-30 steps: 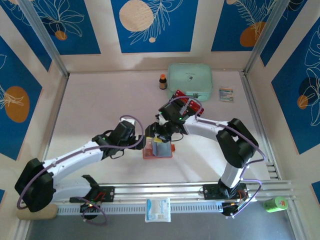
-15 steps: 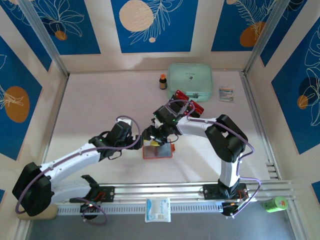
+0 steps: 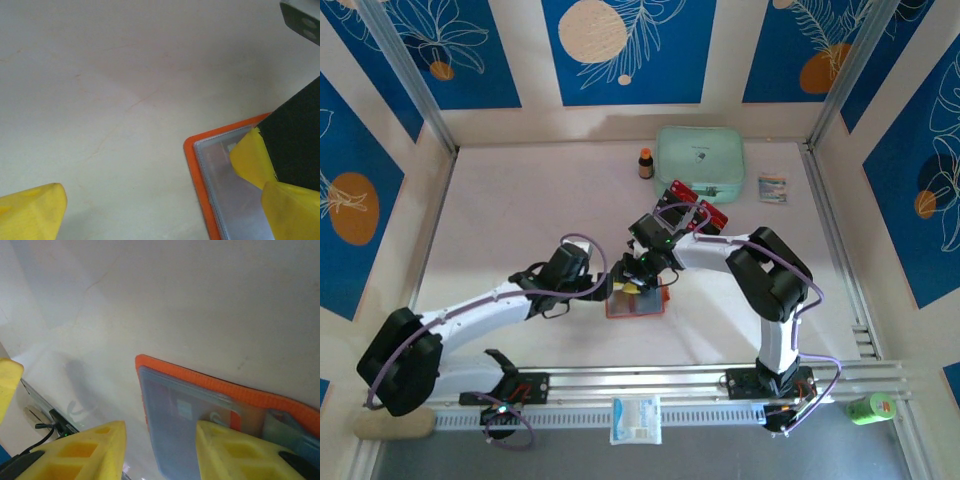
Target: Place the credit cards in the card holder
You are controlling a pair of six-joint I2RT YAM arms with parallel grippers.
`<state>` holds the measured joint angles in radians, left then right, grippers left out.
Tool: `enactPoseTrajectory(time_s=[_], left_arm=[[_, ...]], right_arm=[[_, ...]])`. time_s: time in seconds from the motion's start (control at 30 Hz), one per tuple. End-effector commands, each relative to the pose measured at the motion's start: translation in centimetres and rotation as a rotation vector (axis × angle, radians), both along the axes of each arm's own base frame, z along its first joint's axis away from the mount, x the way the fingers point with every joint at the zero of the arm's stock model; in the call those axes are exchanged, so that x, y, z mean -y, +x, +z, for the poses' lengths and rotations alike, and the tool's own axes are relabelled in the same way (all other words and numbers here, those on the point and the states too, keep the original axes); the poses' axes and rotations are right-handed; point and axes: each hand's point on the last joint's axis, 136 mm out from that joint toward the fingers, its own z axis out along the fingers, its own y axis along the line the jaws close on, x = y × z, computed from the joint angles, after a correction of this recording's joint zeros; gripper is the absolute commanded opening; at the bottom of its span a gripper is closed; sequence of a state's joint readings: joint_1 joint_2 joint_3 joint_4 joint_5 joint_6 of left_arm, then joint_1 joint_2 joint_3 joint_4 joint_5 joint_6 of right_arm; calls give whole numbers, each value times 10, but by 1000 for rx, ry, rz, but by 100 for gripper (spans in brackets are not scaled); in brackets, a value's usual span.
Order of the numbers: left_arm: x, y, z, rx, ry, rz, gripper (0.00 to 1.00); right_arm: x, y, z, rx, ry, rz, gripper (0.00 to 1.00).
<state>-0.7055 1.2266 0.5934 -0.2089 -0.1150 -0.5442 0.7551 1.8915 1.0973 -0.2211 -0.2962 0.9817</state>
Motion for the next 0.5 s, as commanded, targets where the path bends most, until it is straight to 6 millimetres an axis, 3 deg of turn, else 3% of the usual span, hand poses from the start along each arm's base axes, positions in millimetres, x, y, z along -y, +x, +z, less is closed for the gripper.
enactPoseTrajectory(time_s=[0.0, 0.47], left_arm=[[4, -11, -14, -53, -18, -39, 100], [9, -19, -26, -69, -7, -80, 100]], right_arm=[[-5, -1, 1, -21, 28, -5, 42], [3, 13, 27, 30, 58, -40, 34]])
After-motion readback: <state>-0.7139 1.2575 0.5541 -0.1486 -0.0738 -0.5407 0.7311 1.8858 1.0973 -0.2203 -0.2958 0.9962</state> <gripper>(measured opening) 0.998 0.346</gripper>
